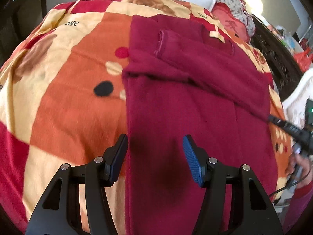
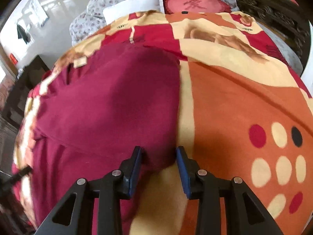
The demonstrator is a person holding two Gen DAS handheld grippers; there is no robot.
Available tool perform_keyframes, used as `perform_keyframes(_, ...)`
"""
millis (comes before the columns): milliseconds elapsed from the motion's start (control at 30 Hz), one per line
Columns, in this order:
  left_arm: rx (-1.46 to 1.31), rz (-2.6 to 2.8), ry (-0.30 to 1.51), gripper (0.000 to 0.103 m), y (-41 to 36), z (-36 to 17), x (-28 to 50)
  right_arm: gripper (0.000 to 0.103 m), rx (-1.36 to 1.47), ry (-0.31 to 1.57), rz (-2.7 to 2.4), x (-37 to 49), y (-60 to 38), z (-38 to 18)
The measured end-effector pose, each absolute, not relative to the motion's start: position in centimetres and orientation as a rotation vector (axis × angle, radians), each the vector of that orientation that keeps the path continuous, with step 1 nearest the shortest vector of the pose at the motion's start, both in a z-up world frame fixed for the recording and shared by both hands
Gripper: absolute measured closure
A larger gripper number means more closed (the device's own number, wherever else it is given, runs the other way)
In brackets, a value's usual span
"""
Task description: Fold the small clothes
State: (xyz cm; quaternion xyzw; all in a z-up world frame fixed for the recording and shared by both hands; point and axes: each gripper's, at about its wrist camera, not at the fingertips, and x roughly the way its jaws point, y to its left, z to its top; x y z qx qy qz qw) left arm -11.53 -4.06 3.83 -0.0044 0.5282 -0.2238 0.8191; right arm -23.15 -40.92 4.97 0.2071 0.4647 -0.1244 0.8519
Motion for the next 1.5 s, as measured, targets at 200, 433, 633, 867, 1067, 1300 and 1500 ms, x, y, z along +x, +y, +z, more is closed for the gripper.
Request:
perform_keyframes(200,-0.025,-0.486,1.135,0.045,-2.5,4.0,-14.0,0.059,0.512,0.988,-0.076,-27.5,-37.7,6.0)
perform_keyframes(433,-0.014,-0.49,1.162,0.045,-1.8,3.8,-16.1,0.093,0.474,1.006,-0.07,-29.4,-34.6,3.9)
perform_keyframes(633,0.001,-0.486,1.14,0.045,-0.8,4.1,-18.1,0.101,0.45,1.014,-0.186,-31.2,-35.9,3.5)
perform_keyframes(867,0.013,-0.463,1.126,0.045,-0.5,4.1,-18.9,0.096,0.481,0.947,-0.169,-33.7,-35.4,5.5)
perform_keyframes(1067,0.022,-0.474,1.105,0.045,-0.7,4.6,-19.6,0.062,0.469,0.956,-0.142,-34.7,-33.8,6.3)
perform_keyframes(1300,0.02,-0.489,1.105,0.045,-0.5,4.9,-20.3,0.062,0.511,0.999,-0.109,-36.5,-32.5,4.8)
perform_keyframes(1500,-0.004,-0.57,1.15,0.045,0.2,5.1,-21.5,0.061,0.513,1.018,-0.097,-38.6,-31.9,4.6)
